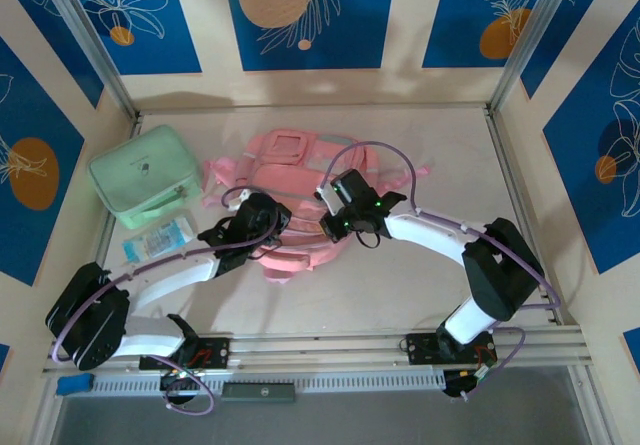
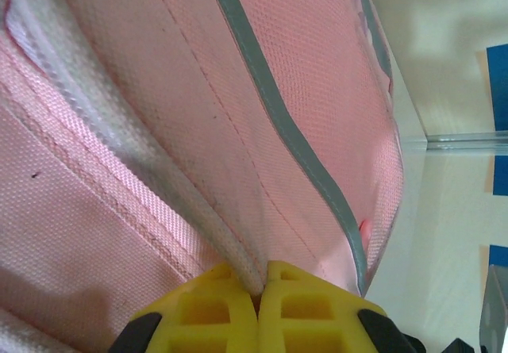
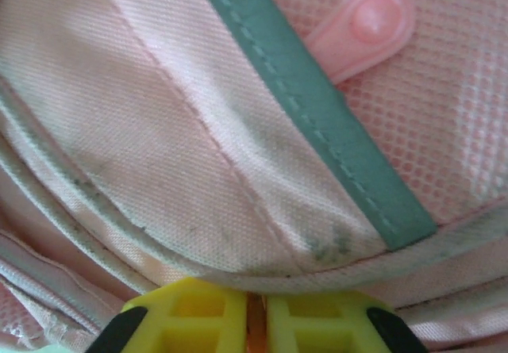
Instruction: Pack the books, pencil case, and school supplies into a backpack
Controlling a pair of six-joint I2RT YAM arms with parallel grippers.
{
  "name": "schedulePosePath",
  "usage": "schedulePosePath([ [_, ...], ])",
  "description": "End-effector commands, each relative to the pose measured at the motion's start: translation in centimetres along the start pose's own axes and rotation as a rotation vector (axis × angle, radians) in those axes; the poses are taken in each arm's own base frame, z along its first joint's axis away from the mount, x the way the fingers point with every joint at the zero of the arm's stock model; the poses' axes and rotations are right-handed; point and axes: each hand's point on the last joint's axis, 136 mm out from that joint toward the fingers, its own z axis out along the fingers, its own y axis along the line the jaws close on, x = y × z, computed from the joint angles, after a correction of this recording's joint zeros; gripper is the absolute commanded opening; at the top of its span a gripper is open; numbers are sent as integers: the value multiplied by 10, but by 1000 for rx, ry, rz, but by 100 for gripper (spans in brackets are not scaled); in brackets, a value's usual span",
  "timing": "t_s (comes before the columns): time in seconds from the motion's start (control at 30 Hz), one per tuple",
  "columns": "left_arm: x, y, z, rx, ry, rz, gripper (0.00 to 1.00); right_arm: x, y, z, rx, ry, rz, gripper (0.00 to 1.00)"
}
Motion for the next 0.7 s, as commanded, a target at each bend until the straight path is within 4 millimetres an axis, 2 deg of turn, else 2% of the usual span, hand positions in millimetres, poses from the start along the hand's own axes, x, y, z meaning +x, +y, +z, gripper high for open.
schedulePosePath([
  [0.0,-18,3,-12,-34,-36,76,0,0,-30,-17,130,6,53,8],
  [0.17,-20,29,-18,-115,-21,154,0,-8,-62,-30,165,-2,187,6],
  [0.23,-18,35,-15,-111,2,143,0,-12,-68,-29,160,8,223,7],
  [0.33,-15,29,-9,-63,51,160,0,-18,-51,-29,112,10,184,13],
  [0.4,-15,24,-11,-65,72,206,0,-21,-38,-36,86,-13,168,26],
  [0.43,-15,23,-12,-67,81,231,10,-21,-35,-42,79,-27,172,32],
  [0.47,-15,21,-15,-61,92,252,30,-22,-34,-50,77,-46,186,38],
  [0.5,-14,19,-20,-49,103,278,43,-22,-37,-59,81,-69,205,44],
  [0.6,-25,18,-40,-25,59,366,61,-20,-51,-89,96,-157,275,55],
  [0.63,-31,18,-47,-17,30,410,66,-18,-60,-98,131,-195,288,56],
  [0.67,-42,22,-56,-42,-16,469,73,-14,-77,-107,216,-240,318,58],
])
